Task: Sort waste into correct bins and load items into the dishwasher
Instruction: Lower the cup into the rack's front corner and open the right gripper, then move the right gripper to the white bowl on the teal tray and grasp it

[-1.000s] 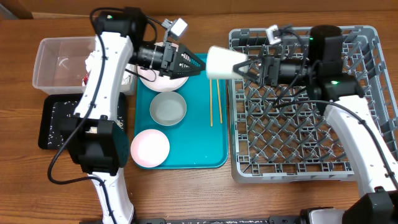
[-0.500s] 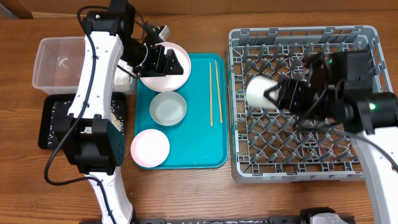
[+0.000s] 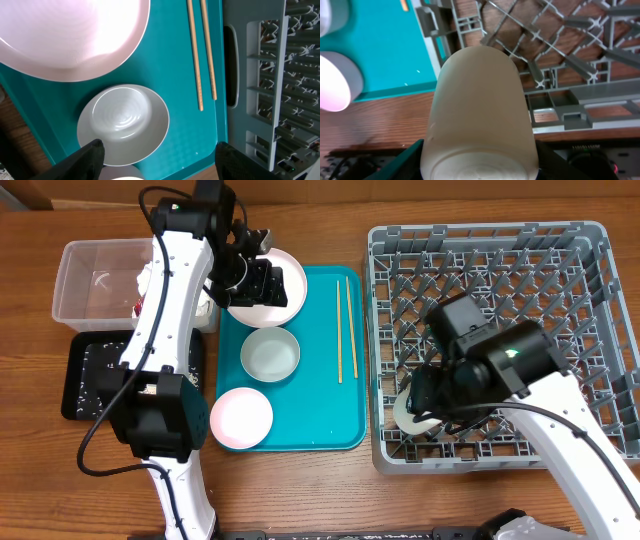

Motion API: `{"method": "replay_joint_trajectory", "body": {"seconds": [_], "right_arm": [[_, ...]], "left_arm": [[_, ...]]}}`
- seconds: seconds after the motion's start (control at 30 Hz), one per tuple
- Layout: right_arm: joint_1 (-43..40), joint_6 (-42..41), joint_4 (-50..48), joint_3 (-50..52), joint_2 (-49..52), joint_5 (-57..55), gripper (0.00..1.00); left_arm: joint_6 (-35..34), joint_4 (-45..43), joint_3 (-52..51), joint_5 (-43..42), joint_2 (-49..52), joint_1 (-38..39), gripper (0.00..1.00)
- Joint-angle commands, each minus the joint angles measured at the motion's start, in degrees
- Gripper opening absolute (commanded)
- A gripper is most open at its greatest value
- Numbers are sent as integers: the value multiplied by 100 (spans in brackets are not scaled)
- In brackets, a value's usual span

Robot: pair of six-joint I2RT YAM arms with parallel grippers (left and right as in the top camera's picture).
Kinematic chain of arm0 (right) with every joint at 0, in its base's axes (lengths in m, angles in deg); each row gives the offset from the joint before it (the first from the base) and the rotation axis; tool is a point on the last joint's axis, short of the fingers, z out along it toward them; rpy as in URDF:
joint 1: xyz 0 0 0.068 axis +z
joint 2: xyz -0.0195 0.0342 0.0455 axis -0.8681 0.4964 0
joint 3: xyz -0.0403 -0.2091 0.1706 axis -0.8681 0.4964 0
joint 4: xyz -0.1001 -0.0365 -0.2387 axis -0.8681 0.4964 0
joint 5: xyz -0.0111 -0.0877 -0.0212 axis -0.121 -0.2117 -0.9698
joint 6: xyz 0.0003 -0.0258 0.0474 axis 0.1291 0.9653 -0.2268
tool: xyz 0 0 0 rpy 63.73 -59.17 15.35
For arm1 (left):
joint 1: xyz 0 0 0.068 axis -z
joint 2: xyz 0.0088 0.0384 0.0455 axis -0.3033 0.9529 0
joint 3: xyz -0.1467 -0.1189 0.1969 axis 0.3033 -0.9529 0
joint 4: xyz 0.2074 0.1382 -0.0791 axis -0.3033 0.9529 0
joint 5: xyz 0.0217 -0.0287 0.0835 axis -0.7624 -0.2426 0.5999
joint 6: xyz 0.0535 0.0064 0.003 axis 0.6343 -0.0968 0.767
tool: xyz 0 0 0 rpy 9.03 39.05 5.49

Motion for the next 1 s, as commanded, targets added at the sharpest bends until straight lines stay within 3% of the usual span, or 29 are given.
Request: {"method": "replay_joint_trajectory", "body": {"seconds": [0.0,0.37,0.47,0.53,0.6,0.77,0.97], "right_arm": [[201,-404,26,-83,153,-304,49],[468,-603,-264,651,586,-356,50],[468,-601,-623,903,599,-334,59],[468,-601,-741,981,603,-334,79],[468,-599,-772,992,603,-334,90],[435,-570,-767,767,601,-339,91],[334,-66,-922,-529,603,-337,91]], "left_arm": [[-74,-22,90,133,-13,74,73],[-74,-13,90,133,-13,79,73],[-74,-11,90,133,-13,79,73],[-74,-9,90,133,-13,79,74],[-74,-9,90,133,-13,79,74],[-74,-33,109,164,-15,76,73],[-72,293,903,293,-15,-20,72]]}}
